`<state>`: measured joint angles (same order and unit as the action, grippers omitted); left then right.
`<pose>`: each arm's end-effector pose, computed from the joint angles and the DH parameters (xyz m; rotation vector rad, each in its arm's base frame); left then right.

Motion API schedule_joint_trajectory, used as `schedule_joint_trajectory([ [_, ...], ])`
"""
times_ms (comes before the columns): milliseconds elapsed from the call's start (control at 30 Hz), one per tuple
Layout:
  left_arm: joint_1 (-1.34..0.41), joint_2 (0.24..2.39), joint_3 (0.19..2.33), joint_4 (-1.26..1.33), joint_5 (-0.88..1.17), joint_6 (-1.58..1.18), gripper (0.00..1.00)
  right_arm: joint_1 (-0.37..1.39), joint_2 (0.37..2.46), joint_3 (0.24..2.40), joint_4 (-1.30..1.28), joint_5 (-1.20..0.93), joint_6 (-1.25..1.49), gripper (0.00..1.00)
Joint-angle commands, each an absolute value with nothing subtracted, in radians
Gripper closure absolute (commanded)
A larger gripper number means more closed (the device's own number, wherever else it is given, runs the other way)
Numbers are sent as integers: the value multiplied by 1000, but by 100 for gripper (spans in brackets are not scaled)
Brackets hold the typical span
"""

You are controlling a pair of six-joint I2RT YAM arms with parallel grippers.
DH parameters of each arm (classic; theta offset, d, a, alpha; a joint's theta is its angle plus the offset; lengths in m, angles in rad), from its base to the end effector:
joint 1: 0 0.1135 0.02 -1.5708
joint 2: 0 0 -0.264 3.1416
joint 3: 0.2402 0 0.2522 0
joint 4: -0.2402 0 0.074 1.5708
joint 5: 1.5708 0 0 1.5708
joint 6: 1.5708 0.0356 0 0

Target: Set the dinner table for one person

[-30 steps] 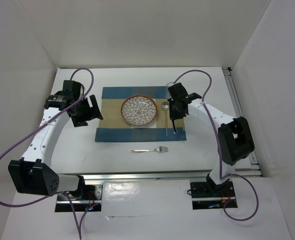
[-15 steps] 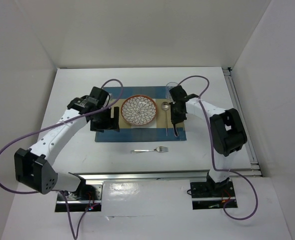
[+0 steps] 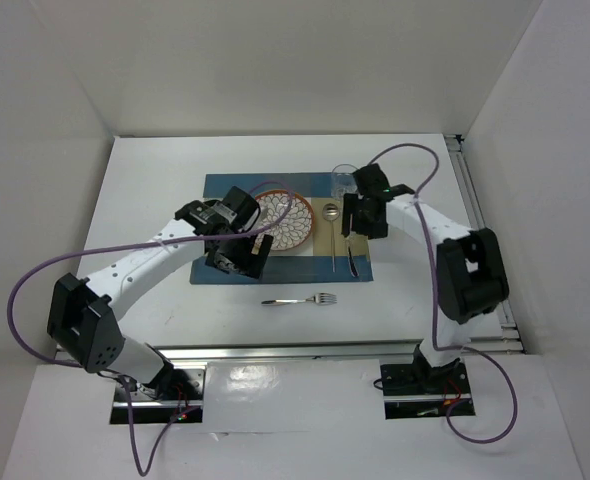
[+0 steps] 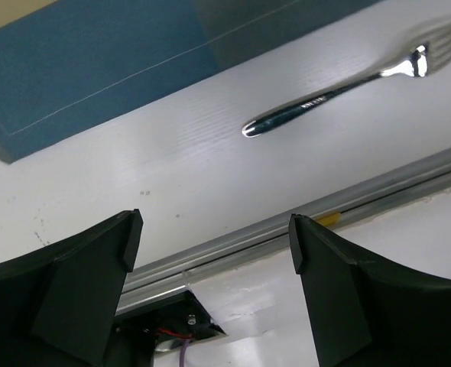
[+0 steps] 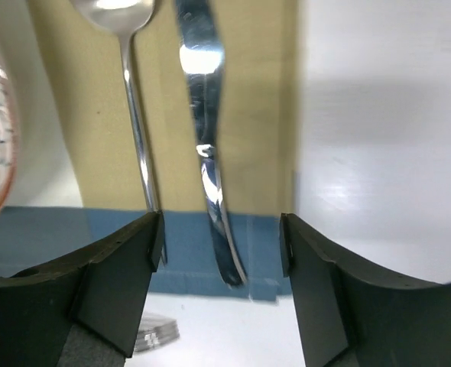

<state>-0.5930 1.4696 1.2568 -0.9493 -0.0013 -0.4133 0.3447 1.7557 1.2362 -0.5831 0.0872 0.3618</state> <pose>0.2397 -0.1615 0.2825 0.2482 2.7587 -0.2752 0.3402 0.1189 0.2058 0.0506 2.6703 0.1110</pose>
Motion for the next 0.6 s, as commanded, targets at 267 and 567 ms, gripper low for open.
schedule_joint_trajectory([
  [267, -877, 1603, 1290, -732, -1, -215, 0, 64, 1232, 1081, -732, -51, 408, 21],
  [567, -920, 1825, 1388, -684, 66, -95, 10, 8, 1187, 1100, -772, -31, 390, 21],
])
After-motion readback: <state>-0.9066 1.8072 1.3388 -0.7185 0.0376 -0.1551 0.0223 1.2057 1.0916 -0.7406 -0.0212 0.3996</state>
